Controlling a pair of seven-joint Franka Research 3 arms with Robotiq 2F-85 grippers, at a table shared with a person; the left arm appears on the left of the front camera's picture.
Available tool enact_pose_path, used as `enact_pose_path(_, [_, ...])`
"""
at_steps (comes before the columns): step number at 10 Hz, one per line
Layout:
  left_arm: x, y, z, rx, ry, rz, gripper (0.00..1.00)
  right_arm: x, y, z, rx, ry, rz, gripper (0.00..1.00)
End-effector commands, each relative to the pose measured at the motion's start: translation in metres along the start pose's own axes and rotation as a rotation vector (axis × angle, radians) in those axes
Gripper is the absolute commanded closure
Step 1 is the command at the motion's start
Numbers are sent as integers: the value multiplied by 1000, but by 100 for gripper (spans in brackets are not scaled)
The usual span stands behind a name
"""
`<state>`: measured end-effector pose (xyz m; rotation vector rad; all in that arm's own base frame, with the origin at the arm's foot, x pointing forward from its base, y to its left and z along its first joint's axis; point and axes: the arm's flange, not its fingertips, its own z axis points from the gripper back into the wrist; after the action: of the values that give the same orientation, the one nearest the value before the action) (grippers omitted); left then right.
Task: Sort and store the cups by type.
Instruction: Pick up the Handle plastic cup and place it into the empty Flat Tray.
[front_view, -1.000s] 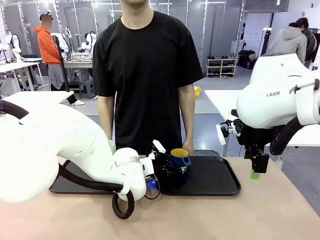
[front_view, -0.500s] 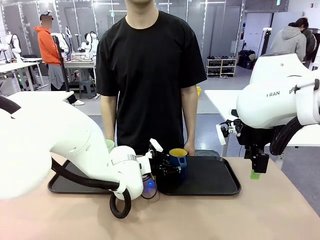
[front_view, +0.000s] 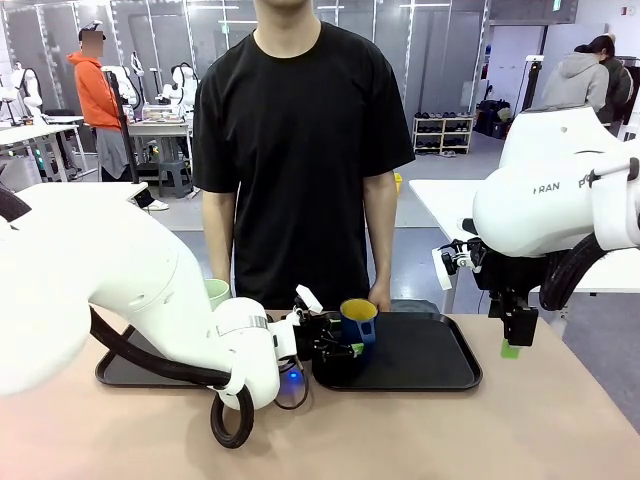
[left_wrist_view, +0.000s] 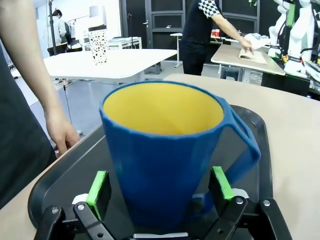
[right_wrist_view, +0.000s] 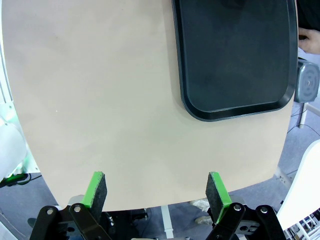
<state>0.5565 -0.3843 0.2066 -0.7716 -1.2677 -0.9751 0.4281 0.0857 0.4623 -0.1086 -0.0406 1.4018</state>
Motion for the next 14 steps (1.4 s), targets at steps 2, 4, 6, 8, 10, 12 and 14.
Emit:
enact_pose_path(2, [-33,-81,30,75,-6,-72,0,-1,-1,1,1,11,-4,0])
enact_pose_path(4, [-32,-87,41,77,29,-68,0,-1,-1,1,1,11,-4,0])
enact_pose_path(6, [-30,-97,54,76,78,-58,0,-1,-1,1,1,11,-4,0])
enact_pose_path(8, [-27,-104,68,87,113,-54,0,-1,-1,1,1,11,-4,0])
enact_pose_path(10, [-16,-108,83,90,177,-72,0,-1,-1,1,1,11,-4,0])
enact_pose_path(12, [-12,-112,89,93,235,-78,0,-1,-1,1,1,11,-4,0])
enact_pose_path(14, [-10,-113,94,93,237,-80,0,-1,-1,1,1,11,-4,0])
